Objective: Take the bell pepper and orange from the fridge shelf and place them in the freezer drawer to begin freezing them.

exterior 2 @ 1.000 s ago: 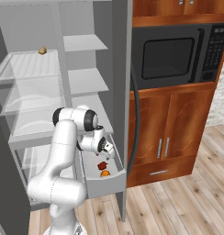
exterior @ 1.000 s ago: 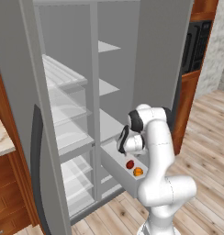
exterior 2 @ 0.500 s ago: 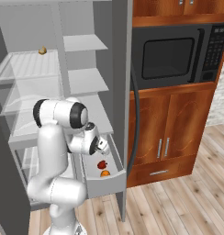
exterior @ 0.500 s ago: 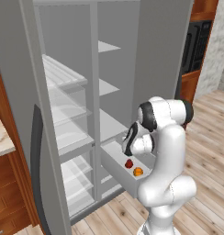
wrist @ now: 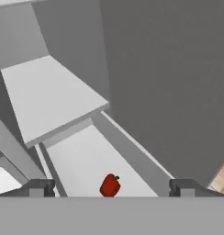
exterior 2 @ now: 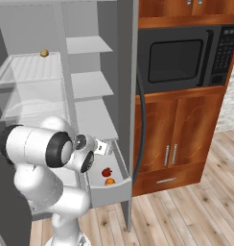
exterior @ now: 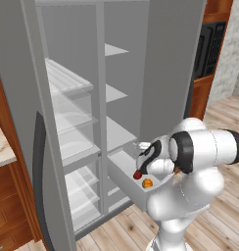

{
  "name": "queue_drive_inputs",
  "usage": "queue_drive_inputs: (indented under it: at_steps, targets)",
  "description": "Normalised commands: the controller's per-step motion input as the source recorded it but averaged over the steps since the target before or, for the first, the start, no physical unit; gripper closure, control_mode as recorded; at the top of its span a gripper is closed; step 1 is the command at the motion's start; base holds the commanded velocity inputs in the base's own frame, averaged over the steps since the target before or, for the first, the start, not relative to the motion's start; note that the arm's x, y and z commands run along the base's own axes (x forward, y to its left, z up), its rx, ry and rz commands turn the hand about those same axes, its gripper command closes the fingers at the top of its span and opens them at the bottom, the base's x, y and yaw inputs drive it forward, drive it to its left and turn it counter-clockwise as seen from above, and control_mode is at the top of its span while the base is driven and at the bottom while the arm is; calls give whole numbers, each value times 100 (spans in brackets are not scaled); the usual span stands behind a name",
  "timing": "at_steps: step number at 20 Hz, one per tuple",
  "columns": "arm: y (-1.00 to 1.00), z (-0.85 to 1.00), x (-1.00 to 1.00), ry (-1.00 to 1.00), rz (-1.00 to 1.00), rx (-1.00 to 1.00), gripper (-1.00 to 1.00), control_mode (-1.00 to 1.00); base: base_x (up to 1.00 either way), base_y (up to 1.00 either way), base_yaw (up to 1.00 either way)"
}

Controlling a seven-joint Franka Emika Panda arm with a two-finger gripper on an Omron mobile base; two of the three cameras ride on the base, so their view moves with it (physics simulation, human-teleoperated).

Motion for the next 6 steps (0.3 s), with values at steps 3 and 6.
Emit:
queue_drive_inputs:
  at_steps: [3, 6]
  targets:
    - [-5, 4, -17, -10, -3, 1, -100, -100, 0, 0, 0]
    - [0, 0, 0, 0, 0, 0, -100, -100, 0, 0, 0]
